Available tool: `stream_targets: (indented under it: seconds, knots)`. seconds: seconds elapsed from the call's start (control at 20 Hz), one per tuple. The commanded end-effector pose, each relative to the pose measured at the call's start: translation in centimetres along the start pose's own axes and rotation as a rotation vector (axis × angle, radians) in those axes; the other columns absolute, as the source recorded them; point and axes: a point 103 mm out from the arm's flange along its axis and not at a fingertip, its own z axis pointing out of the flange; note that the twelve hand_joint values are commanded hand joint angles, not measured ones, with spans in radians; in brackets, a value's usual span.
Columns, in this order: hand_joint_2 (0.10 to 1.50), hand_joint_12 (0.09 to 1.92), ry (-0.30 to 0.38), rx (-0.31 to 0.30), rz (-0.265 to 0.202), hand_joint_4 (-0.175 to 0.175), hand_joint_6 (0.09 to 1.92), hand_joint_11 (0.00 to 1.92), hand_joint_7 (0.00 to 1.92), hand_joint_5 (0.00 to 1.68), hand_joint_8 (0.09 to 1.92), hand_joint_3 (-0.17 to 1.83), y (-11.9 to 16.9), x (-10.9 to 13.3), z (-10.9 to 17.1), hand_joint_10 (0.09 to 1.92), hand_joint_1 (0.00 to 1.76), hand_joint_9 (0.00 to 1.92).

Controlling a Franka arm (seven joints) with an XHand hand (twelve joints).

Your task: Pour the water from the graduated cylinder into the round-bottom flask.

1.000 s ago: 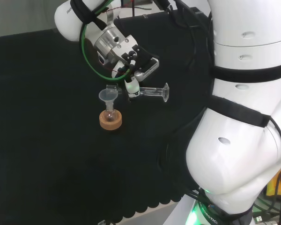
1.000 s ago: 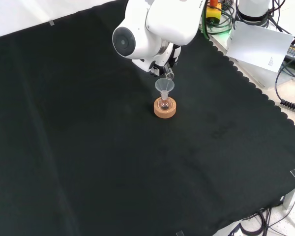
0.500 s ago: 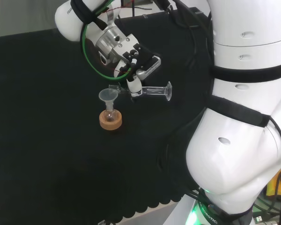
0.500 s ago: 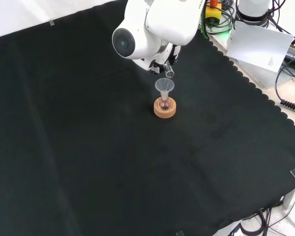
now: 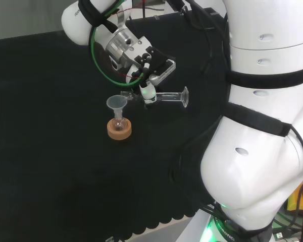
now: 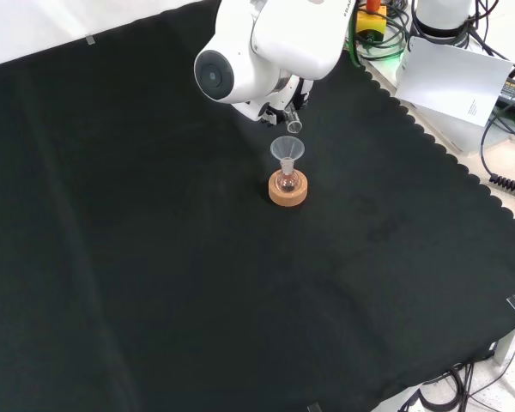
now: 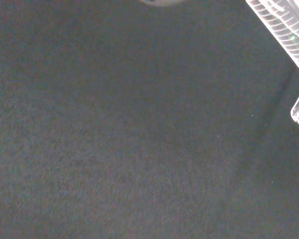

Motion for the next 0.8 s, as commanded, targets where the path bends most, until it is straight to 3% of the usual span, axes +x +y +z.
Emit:
stream_targets:
  seconds: [0.05, 0.8]
  knots:
    - [1.16, 0.81, -0.019, -0.025, 0.036, -0.074, 0.64, 1.10, 0.87, 0.98, 1.21, 0.00, -0.05, 0.22, -0.38, 0.10, 1.35, 1.36]
    - [1.16, 0.80, -0.075, -0.017, 0.110, -0.078, 0.65, 1.11, 0.87, 0.98, 1.21, 0.00, -0.08, 0.91, -1.31, 0.10, 1.35, 1.36]
